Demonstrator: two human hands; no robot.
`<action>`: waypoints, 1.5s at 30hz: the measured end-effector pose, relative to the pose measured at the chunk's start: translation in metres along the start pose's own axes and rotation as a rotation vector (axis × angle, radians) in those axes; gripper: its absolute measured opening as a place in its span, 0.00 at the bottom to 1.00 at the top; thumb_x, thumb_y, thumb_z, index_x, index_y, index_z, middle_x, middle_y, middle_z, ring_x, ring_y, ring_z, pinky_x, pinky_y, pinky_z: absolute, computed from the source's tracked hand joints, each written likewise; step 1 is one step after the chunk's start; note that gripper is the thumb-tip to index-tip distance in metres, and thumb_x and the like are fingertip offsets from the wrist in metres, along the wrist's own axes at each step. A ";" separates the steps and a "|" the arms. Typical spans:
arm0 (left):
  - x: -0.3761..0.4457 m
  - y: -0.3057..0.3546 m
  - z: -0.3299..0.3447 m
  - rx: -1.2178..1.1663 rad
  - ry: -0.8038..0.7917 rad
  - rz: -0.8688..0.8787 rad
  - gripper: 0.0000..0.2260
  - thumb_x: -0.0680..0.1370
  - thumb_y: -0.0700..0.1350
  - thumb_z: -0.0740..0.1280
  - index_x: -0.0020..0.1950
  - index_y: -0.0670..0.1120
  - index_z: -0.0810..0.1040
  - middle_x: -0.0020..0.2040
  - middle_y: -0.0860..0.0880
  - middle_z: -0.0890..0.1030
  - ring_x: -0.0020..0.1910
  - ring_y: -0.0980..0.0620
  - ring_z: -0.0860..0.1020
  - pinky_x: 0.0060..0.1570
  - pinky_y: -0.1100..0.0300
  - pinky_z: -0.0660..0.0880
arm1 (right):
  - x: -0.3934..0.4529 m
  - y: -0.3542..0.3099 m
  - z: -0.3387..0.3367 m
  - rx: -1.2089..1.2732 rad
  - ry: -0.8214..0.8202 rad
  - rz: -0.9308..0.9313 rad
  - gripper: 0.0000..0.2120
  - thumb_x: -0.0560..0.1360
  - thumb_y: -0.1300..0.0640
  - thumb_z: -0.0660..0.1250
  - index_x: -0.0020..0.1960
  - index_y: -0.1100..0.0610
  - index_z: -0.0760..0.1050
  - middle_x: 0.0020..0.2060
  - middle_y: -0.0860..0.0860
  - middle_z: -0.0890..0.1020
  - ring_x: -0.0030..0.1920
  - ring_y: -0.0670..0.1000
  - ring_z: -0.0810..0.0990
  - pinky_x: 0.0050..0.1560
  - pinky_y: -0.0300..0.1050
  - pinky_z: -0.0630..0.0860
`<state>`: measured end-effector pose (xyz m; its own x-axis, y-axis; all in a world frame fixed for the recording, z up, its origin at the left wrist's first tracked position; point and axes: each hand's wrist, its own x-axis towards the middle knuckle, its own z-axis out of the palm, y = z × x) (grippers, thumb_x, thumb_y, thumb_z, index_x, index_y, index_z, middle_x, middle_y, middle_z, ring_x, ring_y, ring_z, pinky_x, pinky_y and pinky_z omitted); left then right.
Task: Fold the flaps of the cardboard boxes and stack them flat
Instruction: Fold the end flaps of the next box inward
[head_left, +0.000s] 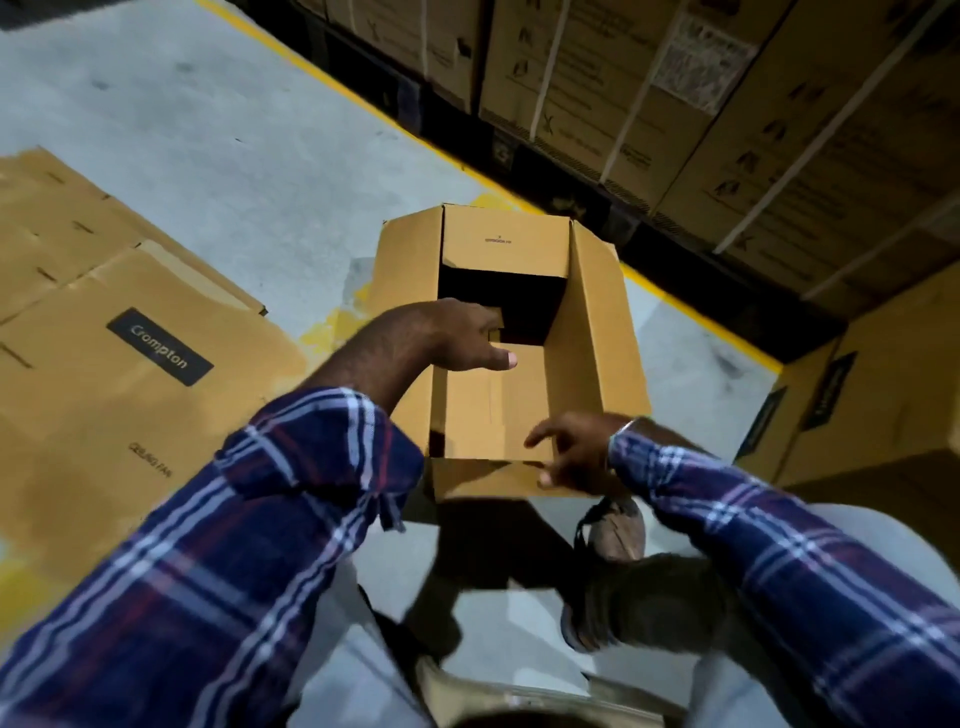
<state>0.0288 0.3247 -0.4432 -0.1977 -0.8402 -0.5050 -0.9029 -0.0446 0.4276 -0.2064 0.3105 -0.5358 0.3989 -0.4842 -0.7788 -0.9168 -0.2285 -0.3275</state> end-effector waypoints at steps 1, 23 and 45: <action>-0.003 0.001 0.001 -0.005 0.012 0.004 0.33 0.82 0.63 0.62 0.83 0.51 0.59 0.83 0.47 0.60 0.80 0.44 0.60 0.76 0.45 0.63 | 0.003 -0.001 0.019 -0.059 0.008 0.010 0.27 0.71 0.48 0.78 0.68 0.45 0.75 0.55 0.48 0.80 0.54 0.51 0.80 0.55 0.48 0.78; 0.006 0.013 -0.007 -0.010 0.015 0.057 0.36 0.83 0.61 0.63 0.85 0.50 0.52 0.80 0.46 0.66 0.78 0.44 0.65 0.72 0.50 0.67 | 0.082 0.002 0.088 -0.342 0.392 0.032 0.12 0.78 0.60 0.68 0.60 0.52 0.74 0.56 0.51 0.79 0.50 0.53 0.78 0.49 0.48 0.74; 0.034 -0.011 0.001 0.003 -0.081 -0.020 0.36 0.82 0.62 0.64 0.84 0.48 0.56 0.81 0.46 0.65 0.79 0.46 0.64 0.72 0.55 0.63 | 0.103 0.016 0.044 0.417 0.172 -0.055 0.08 0.74 0.52 0.77 0.50 0.53 0.83 0.46 0.47 0.83 0.47 0.48 0.79 0.44 0.39 0.71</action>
<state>0.0317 0.2969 -0.4660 -0.2102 -0.7925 -0.5725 -0.9081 -0.0586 0.4146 -0.1813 0.2940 -0.6448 0.4119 -0.6225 -0.6654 -0.8098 0.0848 -0.5806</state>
